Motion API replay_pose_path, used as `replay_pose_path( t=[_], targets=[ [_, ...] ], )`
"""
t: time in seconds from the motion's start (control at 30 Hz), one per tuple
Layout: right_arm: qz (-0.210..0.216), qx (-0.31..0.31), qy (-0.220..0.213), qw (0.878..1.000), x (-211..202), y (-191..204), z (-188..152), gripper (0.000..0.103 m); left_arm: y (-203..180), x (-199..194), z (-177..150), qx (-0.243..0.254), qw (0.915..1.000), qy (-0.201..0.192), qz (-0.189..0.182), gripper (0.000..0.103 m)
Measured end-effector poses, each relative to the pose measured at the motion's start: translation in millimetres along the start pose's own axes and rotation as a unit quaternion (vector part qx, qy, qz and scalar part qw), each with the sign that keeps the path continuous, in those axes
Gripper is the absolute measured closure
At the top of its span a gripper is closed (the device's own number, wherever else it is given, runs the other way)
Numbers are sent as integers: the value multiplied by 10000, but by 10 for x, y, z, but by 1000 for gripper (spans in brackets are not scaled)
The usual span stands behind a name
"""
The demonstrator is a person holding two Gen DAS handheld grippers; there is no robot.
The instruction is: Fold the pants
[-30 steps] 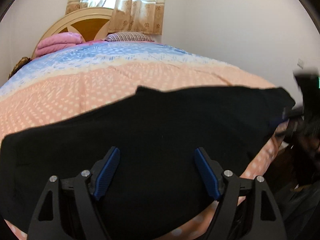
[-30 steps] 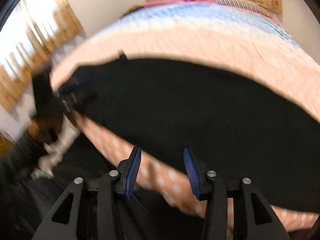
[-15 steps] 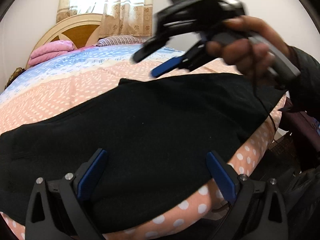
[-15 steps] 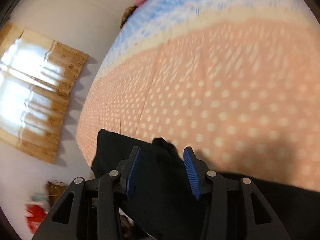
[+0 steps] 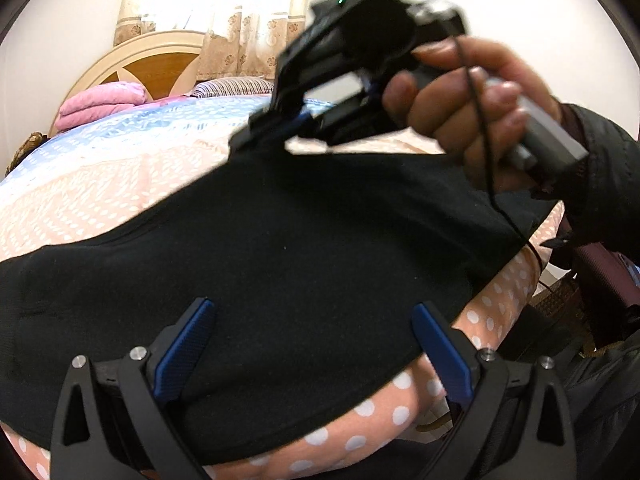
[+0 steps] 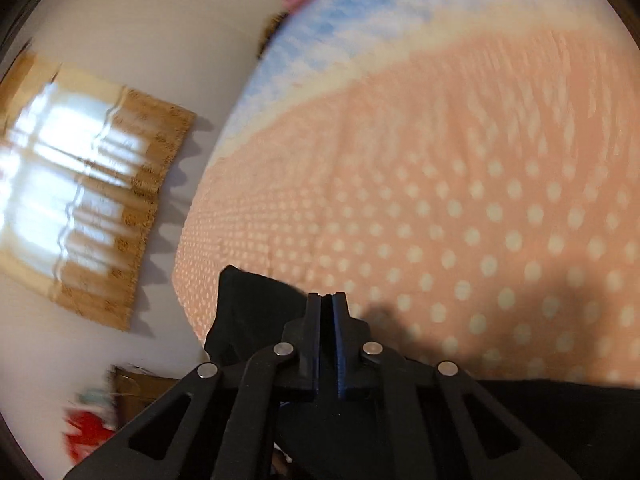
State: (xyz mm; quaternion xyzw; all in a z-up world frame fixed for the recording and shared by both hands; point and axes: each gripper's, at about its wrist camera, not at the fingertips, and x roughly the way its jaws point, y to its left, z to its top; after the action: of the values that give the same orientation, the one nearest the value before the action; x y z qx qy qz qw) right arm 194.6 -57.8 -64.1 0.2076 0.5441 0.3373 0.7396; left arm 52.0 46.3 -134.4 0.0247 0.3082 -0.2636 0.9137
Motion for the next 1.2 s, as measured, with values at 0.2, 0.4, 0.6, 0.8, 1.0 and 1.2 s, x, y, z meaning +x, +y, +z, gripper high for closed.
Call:
replay_pose_path(
  t=[0.2, 0.4, 0.6, 0.8, 1.0, 1.2],
  targets=[
    [-848, -507, -361, 9944, 80, 99, 78, 101, -36, -20, -50, 10, 10000, -39, 29, 2],
    [-931, -426, -226, 9945, 188, -147, 38, 99, -58, -67, -58, -64, 10000, -20, -10, 2],
    [-1202, -1015, -613, 9856, -366, -63, -216, 67, 87, -201, 66, -341, 9980, -1, 526, 1],
    [-1702, -1824, -832, 9648, -707, 150, -800, 67, 415, -221, 72, -889, 9863, 295, 1355, 0],
    [-2029, -2152, -508, 9539, -614, 114, -1355, 67, 537, -172, 3, -1048, 9784, 580, 1685, 0],
    [-2085, -2085, -370, 9548, -527, -168, -1701, 67, 506, -143, -13, -1007, 9781, 608, 1718, 0]
  ],
)
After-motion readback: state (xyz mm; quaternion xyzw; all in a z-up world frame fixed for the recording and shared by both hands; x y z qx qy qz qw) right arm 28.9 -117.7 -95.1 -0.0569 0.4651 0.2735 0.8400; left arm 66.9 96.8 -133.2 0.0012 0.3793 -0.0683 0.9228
